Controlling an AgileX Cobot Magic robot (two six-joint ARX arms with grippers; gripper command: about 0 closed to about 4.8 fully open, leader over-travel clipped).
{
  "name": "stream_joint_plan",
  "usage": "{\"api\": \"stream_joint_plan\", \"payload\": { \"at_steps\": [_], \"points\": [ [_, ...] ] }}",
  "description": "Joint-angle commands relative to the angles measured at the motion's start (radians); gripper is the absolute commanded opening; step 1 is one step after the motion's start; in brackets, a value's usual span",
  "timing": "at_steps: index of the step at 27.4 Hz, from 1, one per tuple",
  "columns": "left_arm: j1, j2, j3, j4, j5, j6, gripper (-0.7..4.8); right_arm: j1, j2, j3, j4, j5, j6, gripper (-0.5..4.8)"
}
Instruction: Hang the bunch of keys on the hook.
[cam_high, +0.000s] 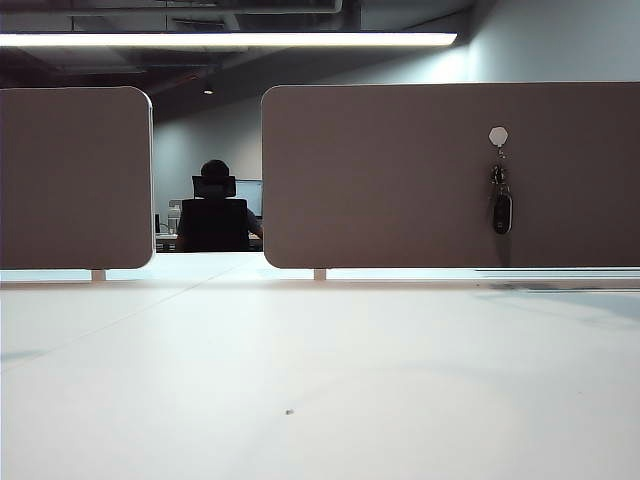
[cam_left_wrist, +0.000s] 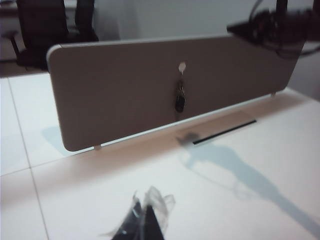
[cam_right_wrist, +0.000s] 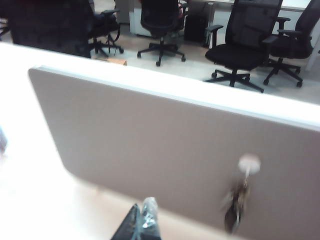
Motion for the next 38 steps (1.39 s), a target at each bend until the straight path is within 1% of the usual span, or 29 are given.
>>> {"api": "stream_joint_plan", "payload": {
  "at_steps": [1,6,8,10,12,14,18,20,22,23,27,31,33,34,38],
  "points": [
    [0.0,-0.121,-0.068,0.001,-0.061,-0.047,-0.05,0.034,-0.192,-0.219,0.056,0.011,-0.019,-0.09],
    [0.0,-0.292,-0.2,-0.006,-0.132,-0.117,-0.05,0.056,-0.512,-0.573,0.162,0.011,0.024,-0.09],
    [0.0,-0.346,-0.262,-0.006,-0.158,-0.121,-0.05,0.058,-0.637,-0.696,0.185,0.01,0.051,-0.09],
    [0.0,-0.392,-0.327,0.002,-0.186,-0.126,-0.05,0.057,-0.75,-0.808,0.199,0.024,0.051,-0.09],
    [0.0,-0.431,-0.391,0.03,-0.18,-0.131,-0.05,0.055,-0.858,-0.91,0.21,0.064,0.051,-0.09],
    [0.0,-0.465,-0.455,0.064,-0.18,-0.132,-0.05,0.054,-0.964,-1.007,0.222,0.075,0.051,-0.09],
    [0.0,-0.509,-0.585,0.161,-0.161,-0.137,-0.05,0.055,-1.13,-1.159,0.237,0.041,0.074,-0.09],
    [0.0,-0.51,-0.65,0.198,-0.162,-0.18,-0.05,0.055,-1.192,-1.229,0.235,0.036,0.121,-0.09],
    [0.0,-0.51,-0.715,0.231,-0.162,-0.2,-0.05,0.055,-1.242,-1.289,0.235,0.031,0.145,-0.09],
    [0.0,-0.51,-0.742,0.247,-0.159,-0.201,-0.05,0.055,-1.273,-1.328,0.235,0.029,0.149,-0.09],
    [0.0,-0.51,-0.861,0.325,-0.08,-0.224,-0.05,0.056,-1.371,-1.452,0.235,0.026,0.149,-0.09],
    [0.0,-0.509,-0.985,0.441,-0.08,-0.222,-0.05,0.056,-1.458,-1.565,0.235,0.028,0.151,-0.09],
    [0.0,-0.509,-1.046,0.502,-0.078,-0.222,-0.05,0.055,-1.501,-1.62,0.236,0.031,0.187,-0.09],
    [0.0,-0.509,-1.069,0.519,-0.071,-0.223,-0.05,0.056,-1.529,-1.648,0.238,0.031,0.211,-0.09],
    [0.0,-0.509,-1.146,0.529,-0.056,-0.226,-0.05,0.055,-1.646,-1.75,0.308,0.048,0.223,-0.09]
  ]
}}
